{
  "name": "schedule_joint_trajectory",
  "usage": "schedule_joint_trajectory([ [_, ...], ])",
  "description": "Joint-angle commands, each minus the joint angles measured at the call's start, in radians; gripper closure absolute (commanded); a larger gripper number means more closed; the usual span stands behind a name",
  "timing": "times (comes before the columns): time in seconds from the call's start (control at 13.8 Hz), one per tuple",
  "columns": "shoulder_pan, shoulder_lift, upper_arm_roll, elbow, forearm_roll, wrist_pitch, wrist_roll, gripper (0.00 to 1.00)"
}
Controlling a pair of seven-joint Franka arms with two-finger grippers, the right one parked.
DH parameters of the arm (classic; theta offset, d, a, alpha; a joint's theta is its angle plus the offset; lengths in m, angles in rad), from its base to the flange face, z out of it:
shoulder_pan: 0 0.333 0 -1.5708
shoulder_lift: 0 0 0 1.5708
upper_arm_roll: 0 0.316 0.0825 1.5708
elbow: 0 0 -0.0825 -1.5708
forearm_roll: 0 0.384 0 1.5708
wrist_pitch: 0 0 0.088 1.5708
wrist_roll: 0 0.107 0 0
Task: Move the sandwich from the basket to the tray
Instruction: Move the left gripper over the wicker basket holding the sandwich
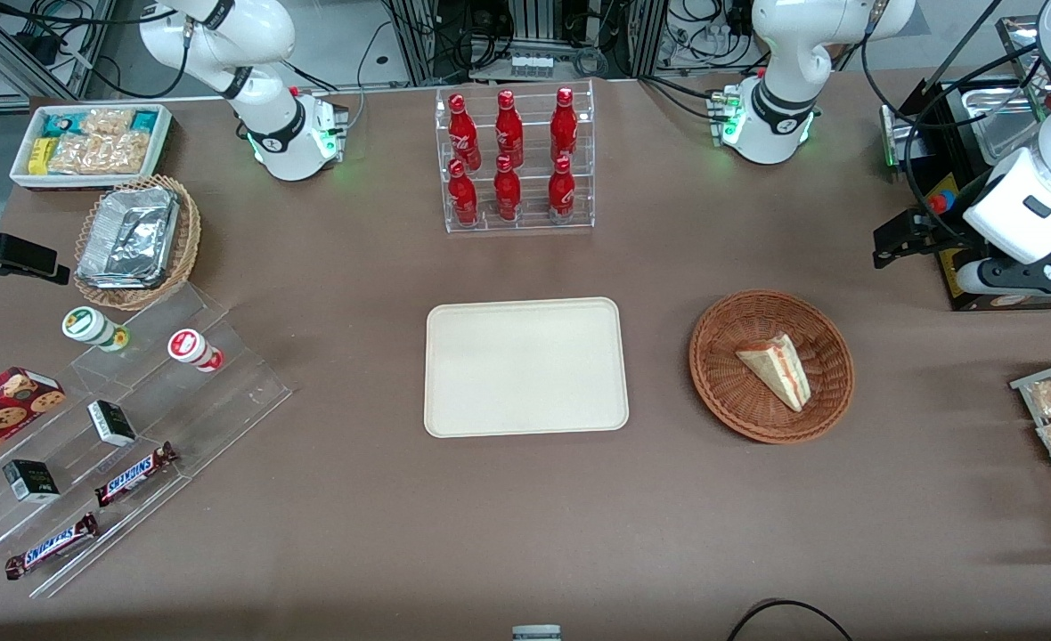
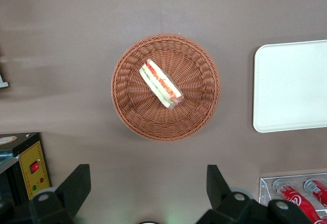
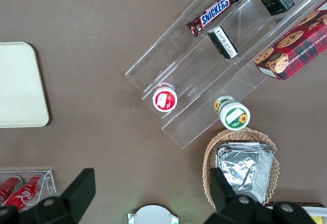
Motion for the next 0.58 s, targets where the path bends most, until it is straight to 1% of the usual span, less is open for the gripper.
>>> schedule_joint_trajectory([
  [0.0,-0.013,-0.003,0.008,0.012,0.018,-0.012,-0.002,0.00],
  [0.22,-0.012,0.010,0.008,-0.020,0.019,0.003,0.001,0.00],
  [0.36,-0.012,0.010,0.008,-0.067,0.018,0.047,-0.001,0.00],
  [0.51,-0.012,0.004,0.008,-0.145,0.016,0.104,-0.002,0.00],
])
